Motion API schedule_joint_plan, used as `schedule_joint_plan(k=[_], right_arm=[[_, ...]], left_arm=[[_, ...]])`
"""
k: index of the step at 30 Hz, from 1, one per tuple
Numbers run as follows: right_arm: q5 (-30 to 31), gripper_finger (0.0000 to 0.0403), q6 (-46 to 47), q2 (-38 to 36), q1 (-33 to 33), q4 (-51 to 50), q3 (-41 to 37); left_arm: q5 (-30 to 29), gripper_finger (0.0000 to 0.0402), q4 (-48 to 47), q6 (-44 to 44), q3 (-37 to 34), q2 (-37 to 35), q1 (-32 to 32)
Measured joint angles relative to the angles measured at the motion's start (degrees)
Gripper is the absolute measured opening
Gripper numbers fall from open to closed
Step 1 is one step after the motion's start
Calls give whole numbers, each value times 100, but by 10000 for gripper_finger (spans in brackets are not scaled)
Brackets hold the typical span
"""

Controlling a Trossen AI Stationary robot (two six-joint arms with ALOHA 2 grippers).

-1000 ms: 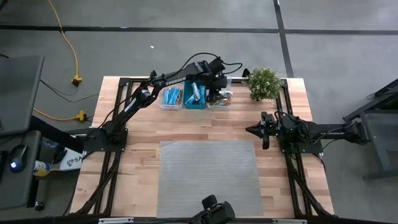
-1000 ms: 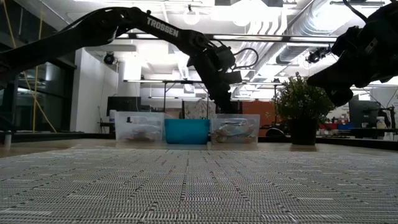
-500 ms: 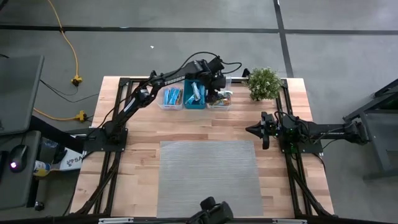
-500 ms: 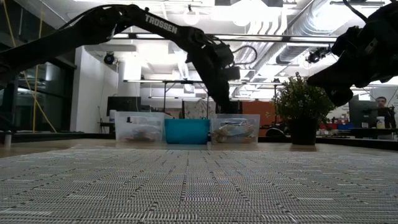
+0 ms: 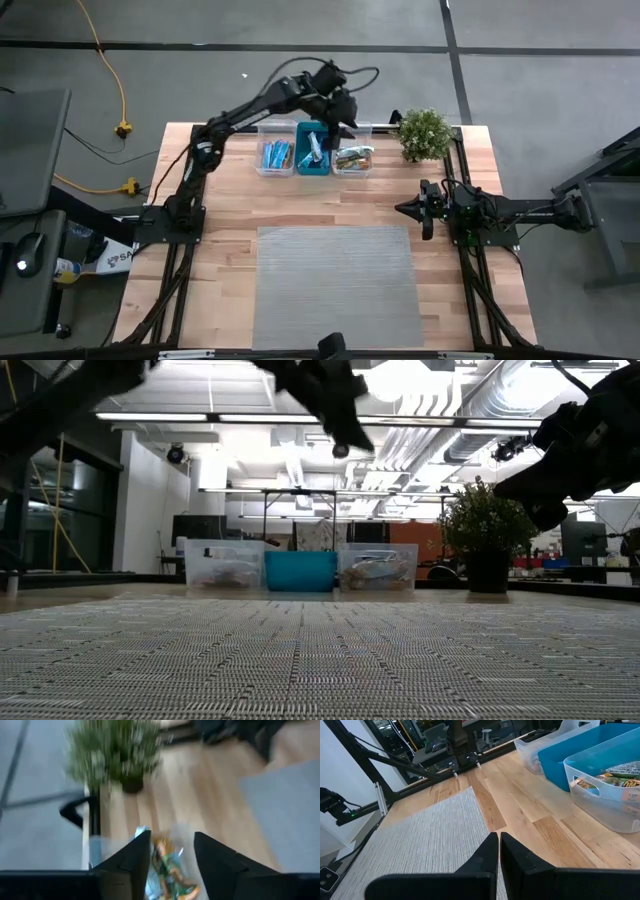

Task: Pick and place Granola Bars by type
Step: Return to Home Position

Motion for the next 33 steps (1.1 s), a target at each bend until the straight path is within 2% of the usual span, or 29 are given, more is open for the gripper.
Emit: schedule_joint_plan(k=[5, 10, 13, 15, 25, 29, 33], right_arm=[[1, 0, 0, 2, 1, 0, 0], [0, 0, -1, 0, -1, 0, 0], [1, 0, 0, 0, 1, 0, 0], [-1, 0, 0, 2, -1, 0, 0], [1, 0, 0, 1, 1, 0, 0], [0, 0, -2, 0, 1, 0, 0], [1, 0, 0, 2, 1, 0, 0]], left_arm=[[440, 93, -14, -28, 0, -779, -70], [535, 23, -48, -47, 0, -1538, -179], [507, 6, -66, -138, 0, -2016, -220], [305, 7, -144, -153, 0, -2324, -294], [-1486, 1, -858, -145, -217, -3970, -753], [-2073, 0, -931, -396, -687, -4713, -950], [-2430, 0, -834, -757, -1570, -5607, -1144]])
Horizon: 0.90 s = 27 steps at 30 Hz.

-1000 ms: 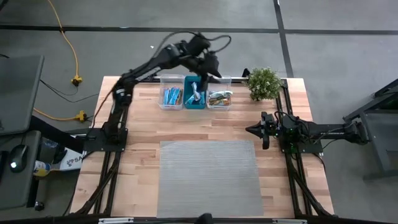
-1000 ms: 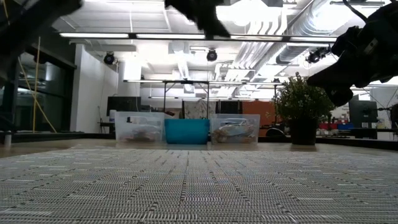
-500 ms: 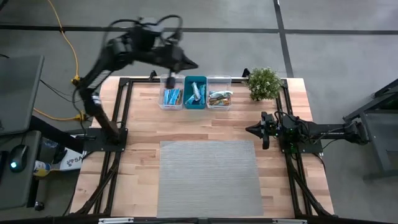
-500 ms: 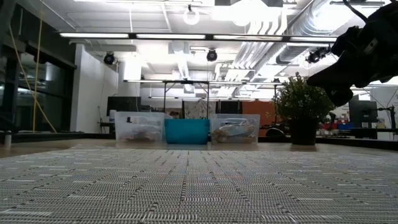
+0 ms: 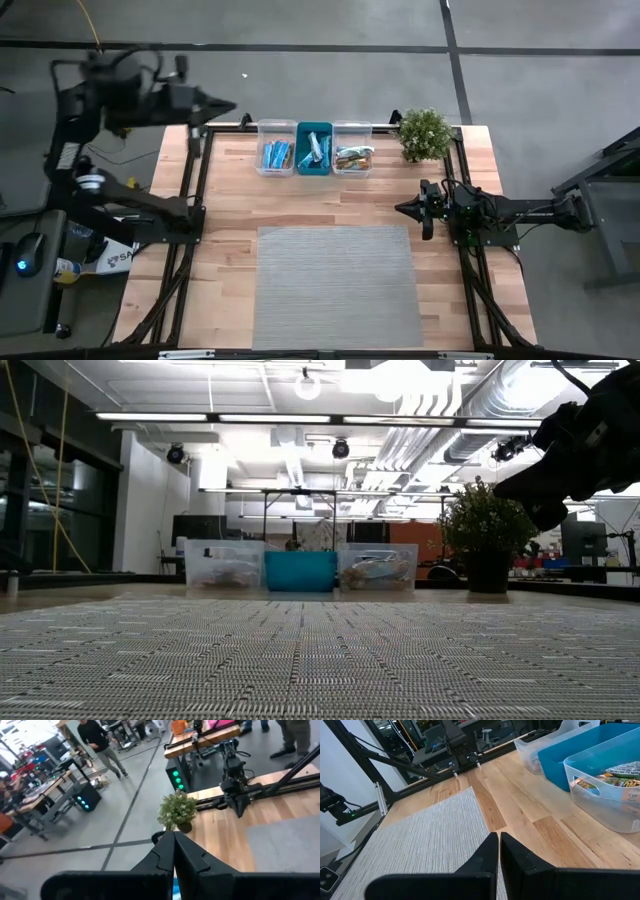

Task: Pick and place Granola Bars by type
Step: Return to Home Position

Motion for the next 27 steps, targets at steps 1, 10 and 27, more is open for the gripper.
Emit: schedule_joint_plan(k=[1, 10, 27], right_arm=[[0, 0, 0, -2, -2, 0, 0], [0, 0, -1, -2, 0, 0, 0], [-1, 0, -1, -2, 0, 0, 0]], left_arm=[[-60, 0, 71, -96, -302, -255, -45], [-3, 0, 2376, -872, -3851, -2700, -546], [-155, 0, 5977, -2084, -9162, -6064, -674]])
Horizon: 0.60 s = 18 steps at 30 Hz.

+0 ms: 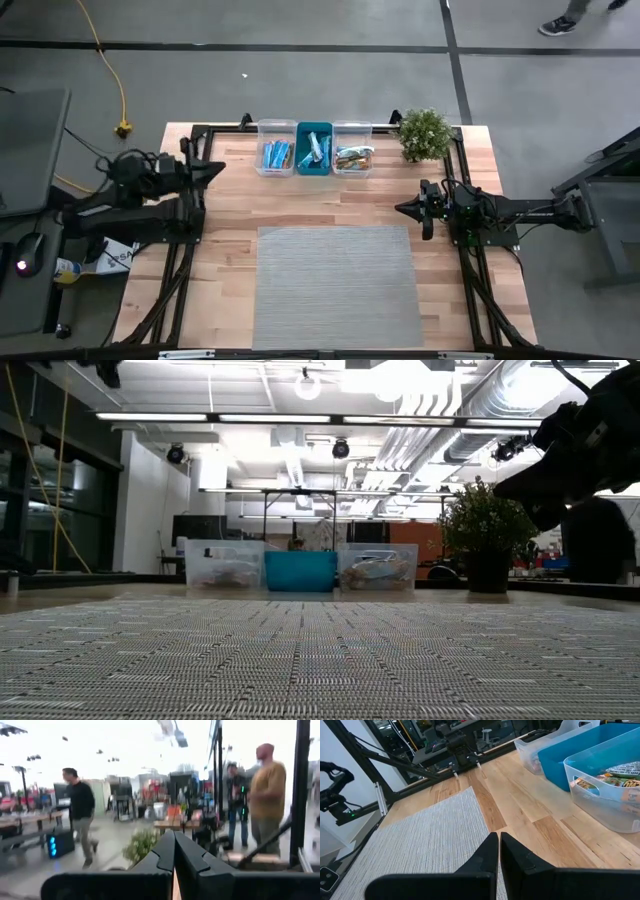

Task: Pick and place Granola Bars by type
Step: Return to Home Position

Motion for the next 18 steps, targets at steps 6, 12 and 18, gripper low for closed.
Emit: schedule_joint_plan(k=[6, 12, 18], right_arm=[[-1, 0, 0, 0, 0, 0, 0], [-1, 0, -1, 2, -2, 0, 0], [0, 0, 0, 0, 0, 0, 0]], left_arm=[[0, 0, 1162, -313, -1094, -398, -1], [-8, 0, 1481, -359, -1494, -412, -2], [-157, 0, 1545, -331, -1801, -412, -2]])
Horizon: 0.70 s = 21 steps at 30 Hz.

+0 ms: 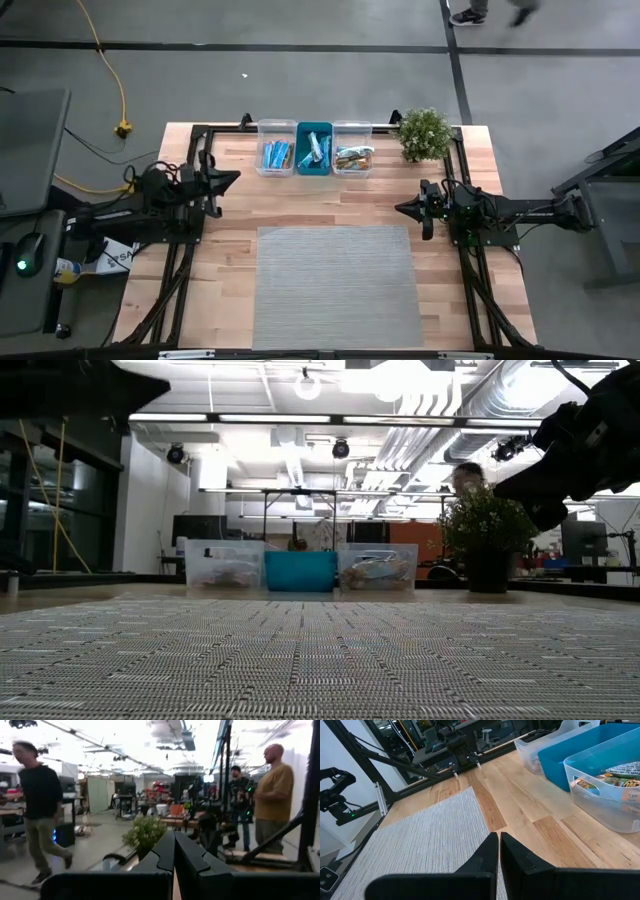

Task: Pick and place Granola Bars by type
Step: Return to Home Position

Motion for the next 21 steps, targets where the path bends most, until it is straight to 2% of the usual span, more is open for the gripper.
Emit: schedule_joint_plan(k=[3, 8, 17, 21], right_arm=[[0, 0, 1, 1, 0, 0, 0], [1, 0, 1, 1, -1, 0, 0], [0, 0, 0, 0, -1, 0, 0], [1, 0, -1, 2, 0, 0, 0]], left_arm=[[-25, 0, 56, -4, -192, 2, 0], [-84, 0, 671, -23, -520, 0, -76], [-832, 0, 690, 391, -783, 2, -806], [-902, 0, 510, 688, -807, 2, -1118]])
